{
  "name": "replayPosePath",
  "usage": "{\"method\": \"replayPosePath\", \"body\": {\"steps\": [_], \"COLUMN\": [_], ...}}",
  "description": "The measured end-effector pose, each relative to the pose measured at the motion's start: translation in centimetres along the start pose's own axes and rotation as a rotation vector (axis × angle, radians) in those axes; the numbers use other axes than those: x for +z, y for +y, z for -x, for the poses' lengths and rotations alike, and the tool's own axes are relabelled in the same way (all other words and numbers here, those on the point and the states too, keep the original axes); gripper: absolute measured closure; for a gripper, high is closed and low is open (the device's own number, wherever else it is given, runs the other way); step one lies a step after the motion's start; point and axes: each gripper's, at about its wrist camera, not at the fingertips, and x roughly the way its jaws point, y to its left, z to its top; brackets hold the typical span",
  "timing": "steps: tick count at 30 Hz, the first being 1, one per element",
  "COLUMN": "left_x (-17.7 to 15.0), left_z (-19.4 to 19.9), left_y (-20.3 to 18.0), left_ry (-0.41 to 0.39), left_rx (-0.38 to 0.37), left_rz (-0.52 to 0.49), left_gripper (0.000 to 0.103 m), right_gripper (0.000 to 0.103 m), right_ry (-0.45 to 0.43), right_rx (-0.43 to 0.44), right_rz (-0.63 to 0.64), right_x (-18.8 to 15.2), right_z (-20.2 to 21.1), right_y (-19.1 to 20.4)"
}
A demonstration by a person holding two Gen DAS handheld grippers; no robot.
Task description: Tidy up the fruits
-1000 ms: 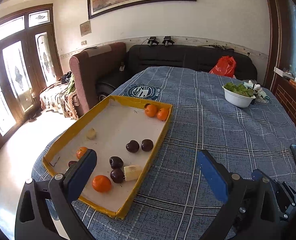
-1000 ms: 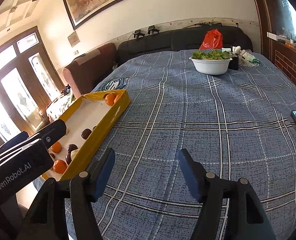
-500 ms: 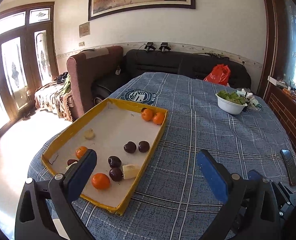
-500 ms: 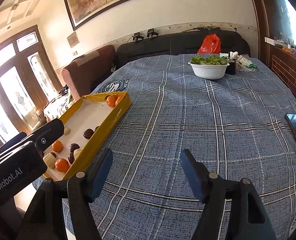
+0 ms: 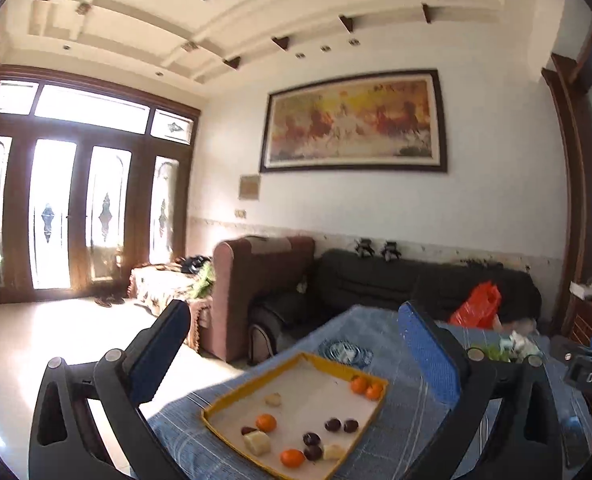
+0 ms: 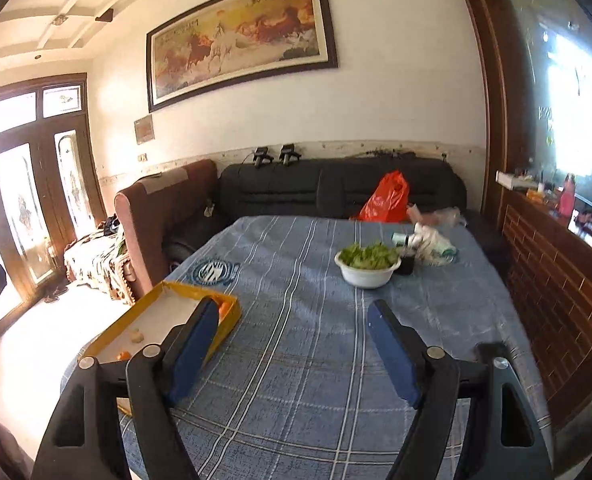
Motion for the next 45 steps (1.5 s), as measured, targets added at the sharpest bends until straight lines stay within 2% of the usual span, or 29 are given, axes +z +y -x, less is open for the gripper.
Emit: {"method": "replayPosePath", "body": {"steps": [2,4,6,7,9,11,13,15,17,20,22,27,32,45], "left_x": [1.1,1.5,1.1,0.7,-0.5,-2.2,-3.8,-5.2,-6.6,-9.4,-11.3,-14.3,-15.7,-17.6], "left_z": [1.1,1.4,0.7,0.0,-1.2,-2.6,-4.0,-5.4,-7.0,-9.9,-12.0,-14.6,-15.8,-17.7], "left_y": [1.4,2.6,3.0,3.0,2.7,2.2,1.2,0.0,-1.0,-2.1,-2.5,-2.1,-2.1,-1.2], "left_ry": [-0.042,-0.039,-0.024,-0.007,0.027,0.070,0.106,0.152,0.225,0.373,0.457,0.574,0.649,0.739], "left_rx": [-0.006,-0.083,-0.134,-0.135,-0.114,-0.067,-0.012,0.001,-0.038,-0.098,-0.081,-0.049,-0.062,-0.044], "left_rz": [0.066,0.125,0.162,0.164,0.159,0.134,0.067,-0.024,-0.066,-0.062,-0.067,-0.057,-0.051,-0.024], "left_gripper": [0.000,0.000,0.000,0.000,0.000,0.000,0.000,0.000,0.000,0.000,0.000,0.000,0.000,0.000], "right_gripper": [0.010,0.007,0.007,0.007,0.007,0.007,0.007,0.007,0.007,0.007,0.007,0.007,0.007,0.007], "right_ry": [-0.046,-0.063,-0.044,-0.016,0.045,0.094,0.139,0.168,0.167,0.175,0.205,0.298,0.350,0.400], "right_rx": [0.006,0.024,0.052,0.085,0.156,0.187,0.213,0.229,0.226,0.221,0.216,0.175,0.167,0.172], "right_rz": [0.008,0.017,0.030,0.038,0.053,0.056,0.053,0.050,0.063,0.090,0.105,0.134,0.152,0.206], "right_x": [2.2,2.8,2.1,0.9,-1.3,-3.3,-5.0,-5.9,-6.3,-6.8,-7.6,-10.4,-11.6,-12.8], "right_z": [2.1,2.9,2.3,1.4,-0.8,-2.7,-4.5,-5.9,-6.6,-7.8,-8.9,-11.9,-13.5,-15.9], "right_y": [0.1,0.7,1.7,2.5,4.0,5.1,5.9,6.5,7.0,7.6,7.9,8.0,8.4,10.6]}}
